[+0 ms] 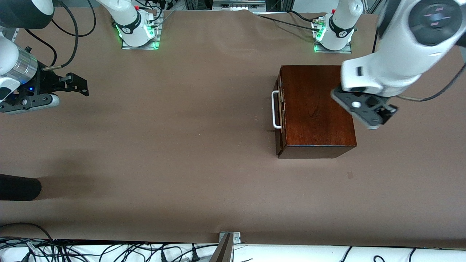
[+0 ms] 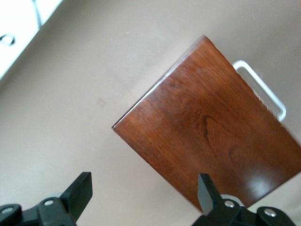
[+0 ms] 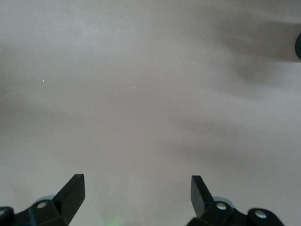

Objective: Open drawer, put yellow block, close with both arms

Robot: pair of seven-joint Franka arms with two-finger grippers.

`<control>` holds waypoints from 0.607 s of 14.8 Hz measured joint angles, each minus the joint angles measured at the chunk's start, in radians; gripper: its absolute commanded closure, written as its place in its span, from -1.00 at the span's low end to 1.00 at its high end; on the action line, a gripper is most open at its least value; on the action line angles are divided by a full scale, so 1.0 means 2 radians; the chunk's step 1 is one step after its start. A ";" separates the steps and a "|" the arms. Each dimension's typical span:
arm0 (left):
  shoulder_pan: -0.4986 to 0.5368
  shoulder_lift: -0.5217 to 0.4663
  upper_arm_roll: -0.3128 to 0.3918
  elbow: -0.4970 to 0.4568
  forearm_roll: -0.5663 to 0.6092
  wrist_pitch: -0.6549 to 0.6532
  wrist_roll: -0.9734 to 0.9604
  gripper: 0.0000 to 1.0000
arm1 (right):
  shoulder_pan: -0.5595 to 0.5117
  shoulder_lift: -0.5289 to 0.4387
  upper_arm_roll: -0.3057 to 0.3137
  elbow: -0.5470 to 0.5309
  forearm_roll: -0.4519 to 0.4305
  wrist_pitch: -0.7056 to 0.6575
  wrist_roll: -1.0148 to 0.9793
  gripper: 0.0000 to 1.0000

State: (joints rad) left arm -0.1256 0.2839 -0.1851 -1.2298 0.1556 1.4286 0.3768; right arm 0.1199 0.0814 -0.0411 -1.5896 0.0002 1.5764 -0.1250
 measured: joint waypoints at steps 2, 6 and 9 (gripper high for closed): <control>0.013 -0.041 0.035 -0.050 -0.044 0.031 -0.050 -1.00 | 0.000 0.000 0.000 0.000 0.000 0.000 0.000 -1.00; 0.023 -0.112 0.089 -0.143 -0.075 0.093 -0.123 -1.00 | 0.000 0.000 0.000 0.000 0.000 0.000 0.000 -1.00; 0.023 -0.146 0.105 -0.180 -0.075 0.091 -0.143 -1.00 | 0.000 0.000 0.000 0.000 0.000 0.000 0.000 -1.00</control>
State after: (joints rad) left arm -0.0796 -0.0082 0.0239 -1.5904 0.0057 1.6103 0.0910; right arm 0.1199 0.0820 -0.0412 -1.5896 0.0002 1.5768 -0.1250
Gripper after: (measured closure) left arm 0.000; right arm 0.000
